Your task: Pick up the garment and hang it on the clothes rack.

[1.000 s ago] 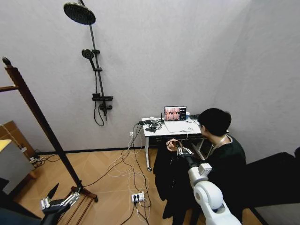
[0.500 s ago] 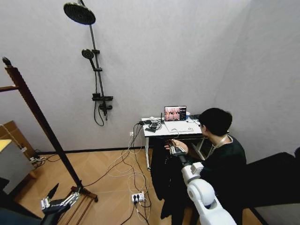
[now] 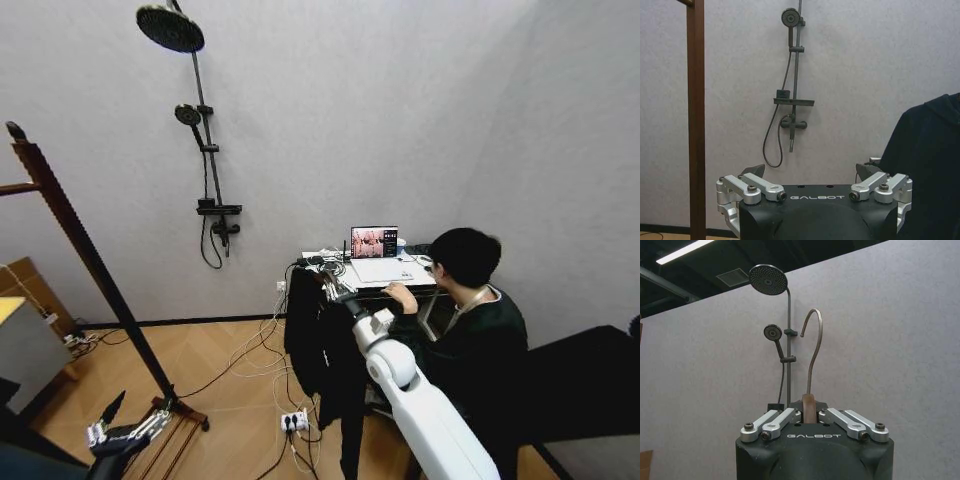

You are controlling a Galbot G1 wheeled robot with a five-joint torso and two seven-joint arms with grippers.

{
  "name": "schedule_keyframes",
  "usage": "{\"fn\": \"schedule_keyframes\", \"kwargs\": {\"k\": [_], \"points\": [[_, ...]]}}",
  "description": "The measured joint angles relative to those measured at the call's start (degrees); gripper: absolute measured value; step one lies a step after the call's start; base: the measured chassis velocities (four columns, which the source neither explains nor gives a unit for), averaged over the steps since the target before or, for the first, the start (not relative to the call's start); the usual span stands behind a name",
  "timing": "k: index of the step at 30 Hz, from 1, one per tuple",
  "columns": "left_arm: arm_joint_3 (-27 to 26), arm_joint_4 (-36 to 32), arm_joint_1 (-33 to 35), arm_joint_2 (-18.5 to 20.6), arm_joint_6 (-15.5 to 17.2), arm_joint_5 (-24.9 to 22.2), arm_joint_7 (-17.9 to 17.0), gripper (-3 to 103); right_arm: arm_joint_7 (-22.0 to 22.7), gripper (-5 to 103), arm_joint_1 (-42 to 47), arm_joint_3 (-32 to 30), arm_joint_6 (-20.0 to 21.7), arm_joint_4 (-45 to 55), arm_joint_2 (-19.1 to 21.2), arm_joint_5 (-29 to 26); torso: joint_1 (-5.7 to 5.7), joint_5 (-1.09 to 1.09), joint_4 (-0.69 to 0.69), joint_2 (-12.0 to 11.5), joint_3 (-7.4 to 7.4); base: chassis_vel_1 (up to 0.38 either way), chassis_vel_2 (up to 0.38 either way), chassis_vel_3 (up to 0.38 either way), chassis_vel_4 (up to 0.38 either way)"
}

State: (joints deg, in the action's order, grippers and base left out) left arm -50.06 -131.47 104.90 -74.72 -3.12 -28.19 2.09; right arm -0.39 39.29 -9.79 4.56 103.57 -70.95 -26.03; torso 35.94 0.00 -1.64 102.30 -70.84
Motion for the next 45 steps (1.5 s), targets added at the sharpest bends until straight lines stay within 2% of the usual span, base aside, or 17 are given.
{"fn": "schedule_keyframes", "kwargs": {"k": [9,17,23,36,45], "points": [[0.0,0.0,0.0,0.0,0.0,0.0,0.0,100,4.0,10,-2.3,0.5,1.4,-1.9,-1.2,-0.8,-0.01,0.0,-0.02,0.0,0.01,0.029,0.023,0.029,0.035],[0.0,0.0,0.0,0.0,0.0,0.0,0.0,100,4.0,10,-3.8,0.9,1.2,-2.9,-2.0,-1.5,-0.01,-0.01,0.0,0.0,0.01,0.086,0.08,0.089,0.074],[0.0,0.0,0.0,0.0,0.0,0.0,0.0,100,3.9,10,-3.9,0.9,-1.4,-5.0,-3.0,-1.1,0.0,0.0,-0.01,0.0,0.01,0.118,0.116,0.107,0.119],[0.0,0.0,0.0,0.0,0.0,0.0,0.0,100,3.3,10,-2.9,0.6,-2.8,-4.5,-2.6,-0.7,-0.01,0.0,0.0,0.0,0.01,0.133,0.118,0.116,0.134],[0.0,0.0,0.0,0.0,0.0,0.0,0.0,100,2.7,10,-3.7,-2.2,-2.7,-3.9,-1.2,-0.7,-0.01,0.01,-0.02,0.0,0.01,0.127,0.139,0.128,0.114]]}}
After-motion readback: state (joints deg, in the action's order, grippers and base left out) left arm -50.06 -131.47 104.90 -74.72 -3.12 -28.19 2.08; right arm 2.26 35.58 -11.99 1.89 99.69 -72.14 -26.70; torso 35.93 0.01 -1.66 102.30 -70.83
